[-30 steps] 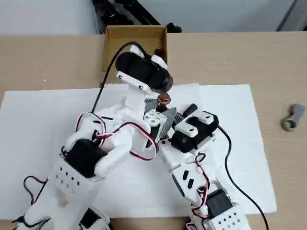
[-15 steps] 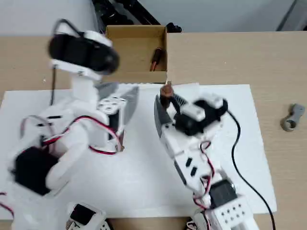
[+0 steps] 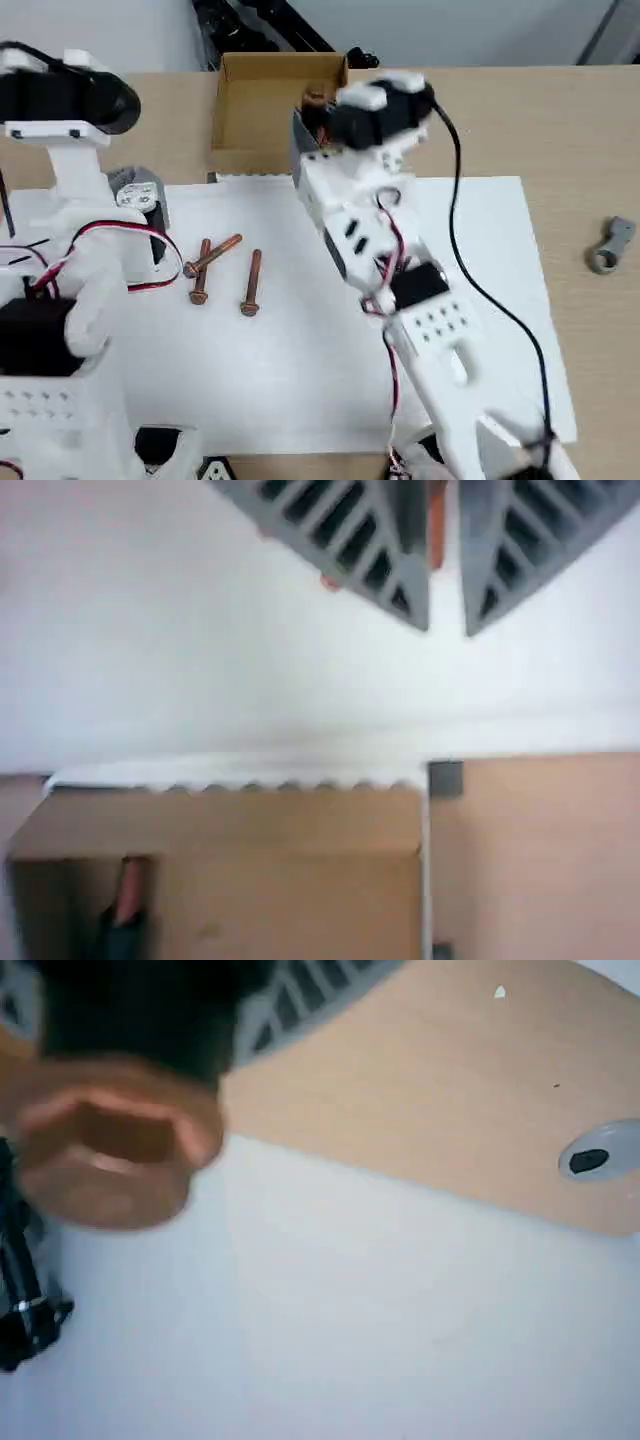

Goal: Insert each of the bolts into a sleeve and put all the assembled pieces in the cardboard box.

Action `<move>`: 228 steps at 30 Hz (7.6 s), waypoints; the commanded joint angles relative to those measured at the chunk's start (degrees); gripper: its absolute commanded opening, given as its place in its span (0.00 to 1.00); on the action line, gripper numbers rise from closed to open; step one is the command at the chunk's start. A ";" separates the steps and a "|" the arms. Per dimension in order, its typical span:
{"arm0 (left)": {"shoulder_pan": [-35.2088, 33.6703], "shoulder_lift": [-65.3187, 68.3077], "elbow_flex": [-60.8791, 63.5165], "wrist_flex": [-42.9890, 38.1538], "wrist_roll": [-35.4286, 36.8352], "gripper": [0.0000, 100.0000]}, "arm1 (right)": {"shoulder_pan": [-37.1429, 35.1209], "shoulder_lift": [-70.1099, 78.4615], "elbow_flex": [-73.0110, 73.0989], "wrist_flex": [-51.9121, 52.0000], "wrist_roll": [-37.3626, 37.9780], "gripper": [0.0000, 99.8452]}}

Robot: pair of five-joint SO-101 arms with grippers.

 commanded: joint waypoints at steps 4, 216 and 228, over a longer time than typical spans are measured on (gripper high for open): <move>-4.04 -0.70 4.79 -0.26 -3.43 0.01 | 3.03 17.19 -17.93 -1.98 -1.14 0.00; 15.91 60.57 -6.73 8.00 9.85 0.08 | 12.88 45.05 -59.69 67.65 -1.23 0.14; 15.74 72.70 -4.70 1.67 9.76 0.08 | 12.97 45.05 -59.69 67.91 -1.23 0.14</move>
